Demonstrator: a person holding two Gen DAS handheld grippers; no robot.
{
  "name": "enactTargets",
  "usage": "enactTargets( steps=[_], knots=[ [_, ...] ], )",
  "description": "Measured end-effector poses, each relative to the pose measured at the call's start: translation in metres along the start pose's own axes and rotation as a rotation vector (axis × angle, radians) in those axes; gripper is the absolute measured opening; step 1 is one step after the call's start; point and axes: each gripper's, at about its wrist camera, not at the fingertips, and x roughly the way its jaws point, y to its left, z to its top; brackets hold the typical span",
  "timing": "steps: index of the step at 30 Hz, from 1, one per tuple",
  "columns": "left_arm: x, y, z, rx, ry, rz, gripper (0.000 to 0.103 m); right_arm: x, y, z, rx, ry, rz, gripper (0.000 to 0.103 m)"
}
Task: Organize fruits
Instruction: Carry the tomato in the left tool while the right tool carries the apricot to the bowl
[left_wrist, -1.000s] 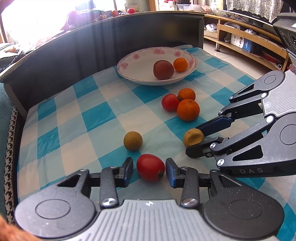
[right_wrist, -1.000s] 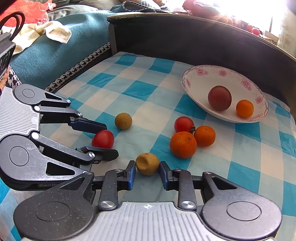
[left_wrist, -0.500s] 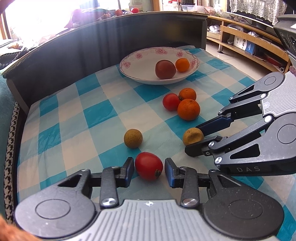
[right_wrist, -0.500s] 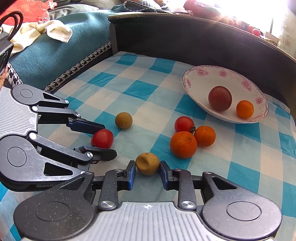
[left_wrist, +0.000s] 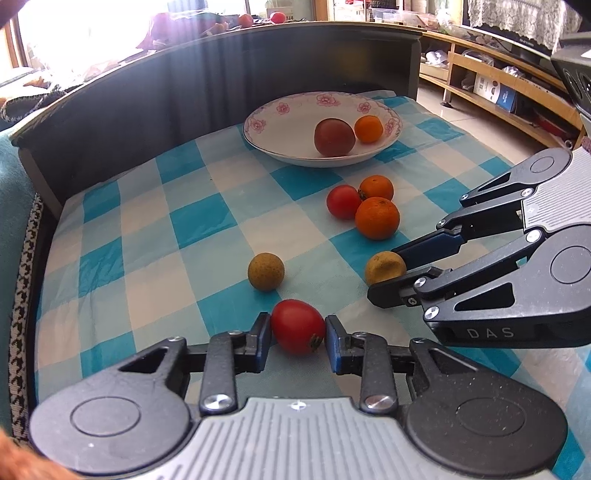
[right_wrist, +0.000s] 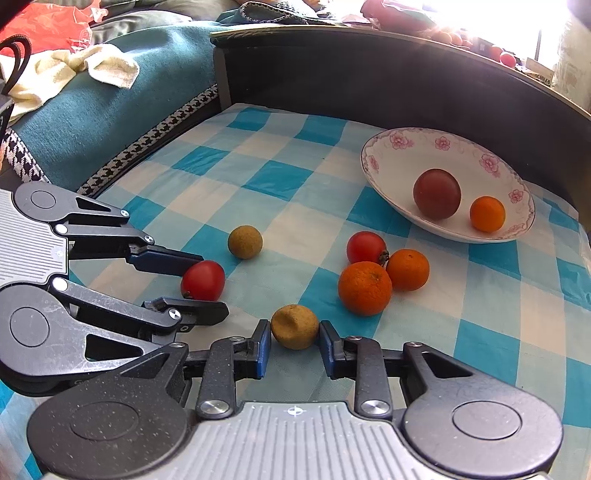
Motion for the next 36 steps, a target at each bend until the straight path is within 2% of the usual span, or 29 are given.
enactTargets(
  steps=[10, 19, 25, 36],
  knots=[
    [-0.012, -0.009, 0.014, 0.016, -0.059, 0.006, 0.04, -0.02, -0.005, 0.006, 0.028, -0.042, -0.006, 0.022],
    [-0.015, -0.011, 0.035, -0.017, -0.103, 0.011, 0.04, -0.034, -0.014, 0.014, 0.042, -0.092, -0.04, 0.022],
    [-0.007, -0.016, 0.062, 0.007, -0.152, 0.02, 0.04, -0.042, -0.032, 0.026, 0.077, -0.133, -0.075, 0.022],
    [0.032, -0.011, 0.127, 0.007, -0.203, 0.032, 0.039, -0.033, -0.087, 0.057, 0.152, -0.188, -0.155, 0.023]
  ],
)
